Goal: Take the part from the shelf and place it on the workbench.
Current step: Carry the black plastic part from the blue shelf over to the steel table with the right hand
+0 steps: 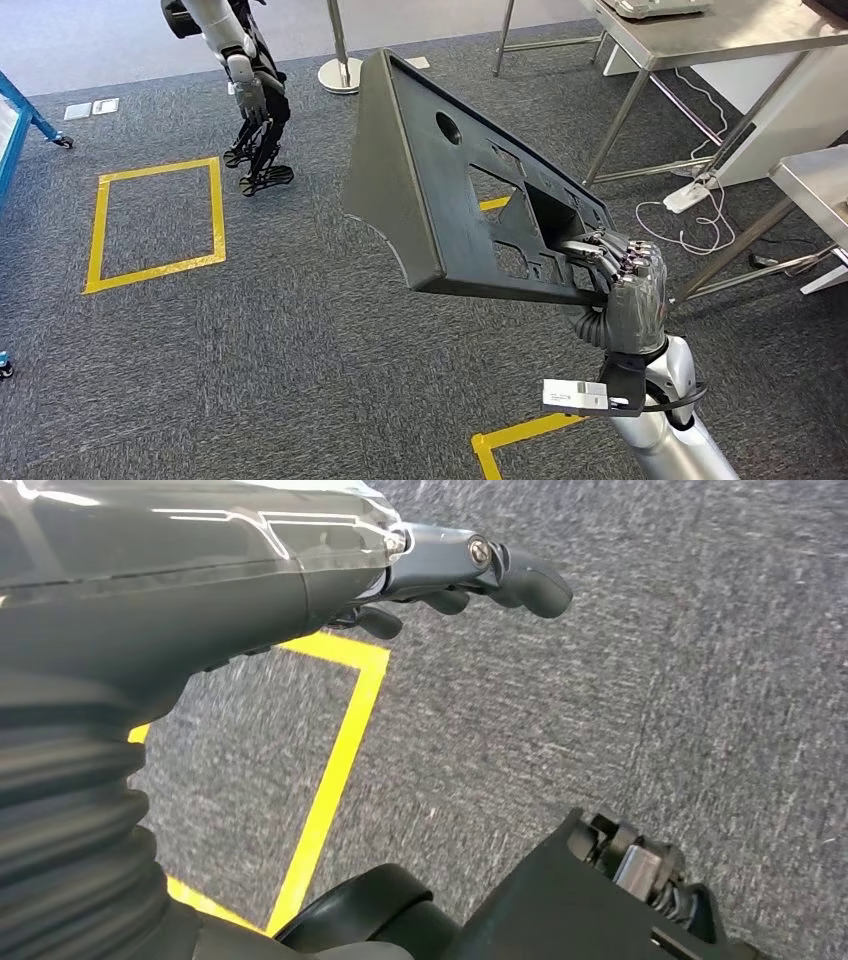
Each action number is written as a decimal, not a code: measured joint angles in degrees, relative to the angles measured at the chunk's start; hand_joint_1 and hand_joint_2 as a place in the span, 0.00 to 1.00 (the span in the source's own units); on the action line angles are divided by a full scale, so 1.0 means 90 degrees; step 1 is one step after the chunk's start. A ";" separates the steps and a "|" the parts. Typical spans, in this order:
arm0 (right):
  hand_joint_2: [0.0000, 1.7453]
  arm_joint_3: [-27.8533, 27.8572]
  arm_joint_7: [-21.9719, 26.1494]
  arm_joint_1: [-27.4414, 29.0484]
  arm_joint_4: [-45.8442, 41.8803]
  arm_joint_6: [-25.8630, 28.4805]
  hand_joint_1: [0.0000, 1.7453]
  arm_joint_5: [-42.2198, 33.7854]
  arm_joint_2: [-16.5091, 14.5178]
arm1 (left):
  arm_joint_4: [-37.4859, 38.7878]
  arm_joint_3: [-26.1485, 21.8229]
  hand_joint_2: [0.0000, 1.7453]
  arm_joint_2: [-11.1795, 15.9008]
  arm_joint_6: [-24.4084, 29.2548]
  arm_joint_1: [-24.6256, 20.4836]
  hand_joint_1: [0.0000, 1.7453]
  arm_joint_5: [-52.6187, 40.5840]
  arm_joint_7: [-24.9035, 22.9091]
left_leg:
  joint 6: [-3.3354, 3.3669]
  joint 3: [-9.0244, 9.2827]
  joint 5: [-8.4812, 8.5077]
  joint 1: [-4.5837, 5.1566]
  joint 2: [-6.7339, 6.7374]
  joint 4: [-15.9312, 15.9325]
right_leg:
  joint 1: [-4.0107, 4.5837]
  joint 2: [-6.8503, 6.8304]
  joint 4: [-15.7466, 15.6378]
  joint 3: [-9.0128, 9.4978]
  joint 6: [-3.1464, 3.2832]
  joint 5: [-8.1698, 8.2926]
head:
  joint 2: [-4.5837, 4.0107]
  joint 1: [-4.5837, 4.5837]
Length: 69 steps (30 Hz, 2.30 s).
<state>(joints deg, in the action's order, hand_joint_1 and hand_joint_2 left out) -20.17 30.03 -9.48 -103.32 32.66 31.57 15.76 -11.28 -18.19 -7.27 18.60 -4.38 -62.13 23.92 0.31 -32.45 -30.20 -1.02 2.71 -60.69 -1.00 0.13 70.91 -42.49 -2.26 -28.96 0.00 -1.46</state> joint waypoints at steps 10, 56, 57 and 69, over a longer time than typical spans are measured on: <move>1.00 0.0027 -0.0059 -0.0025 -0.0002 -0.0056 1.00 0.0064 -0.0010 | -0.0006 0.0009 1.00 -0.0002 -0.0002 -0.0012 0.00 -0.0024 0.0020 | -0.0233 -0.0182 -0.0612 0.0025 -0.0167 -0.0818 | 0.0047 -0.0029 -0.1265 0.0739 0.0273 0.0294 | 0.0000 0.0166; 1.00 0.0047 -0.0109 0.0006 -0.0002 -0.0089 1.00 0.0137 -0.0023 | 0.0007 0.0099 1.00 -0.0014 -0.0202 -0.0027 0.00 -0.0050 0.0015 | 0.0002 -0.0056 0.0081 -0.0005 -0.0429 0.0006 | 0.0060 0.0237 -0.0458 0.0261 0.0047 -0.0080 | 0.0000 0.0137; 1.00 0.0049 -0.0109 0.0009 -0.0001 -0.0089 1.00 0.0137 -0.0022 | 0.0007 0.0100 1.00 -0.0013 -0.0202 -0.0015 0.00 -0.0050 0.0015 | 0.0018 -0.0056 0.0072 0.0002 -0.0342 0.0006 | 0.0051 0.0157 -0.0044 0.0046 0.0041 -0.0237 | 0.0000 0.0092; 1.00 0.0055 -0.0114 0.0020 -0.0013 -0.0095 1.00 0.0162 -0.0022 | -0.0004 0.0105 1.00 -0.0014 -0.0225 -0.0044 0.00 -0.0033 0.0025 | -0.0219 0.0208 -0.0205 0.0081 0.0208 0.0008 | 0.0101 -0.0204 -0.1265 0.0666 0.0186 0.0336 | 0.0000 0.0045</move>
<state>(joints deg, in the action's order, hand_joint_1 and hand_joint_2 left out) -19.68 29.00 -9.30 -103.44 31.81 33.03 15.56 -11.32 -17.24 -7.40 16.58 -4.78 -62.42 24.14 -1.66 -30.57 -32.04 -0.30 4.58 -60.62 -0.10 -1.70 59.52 -36.49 -0.60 -25.94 0.00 -1.05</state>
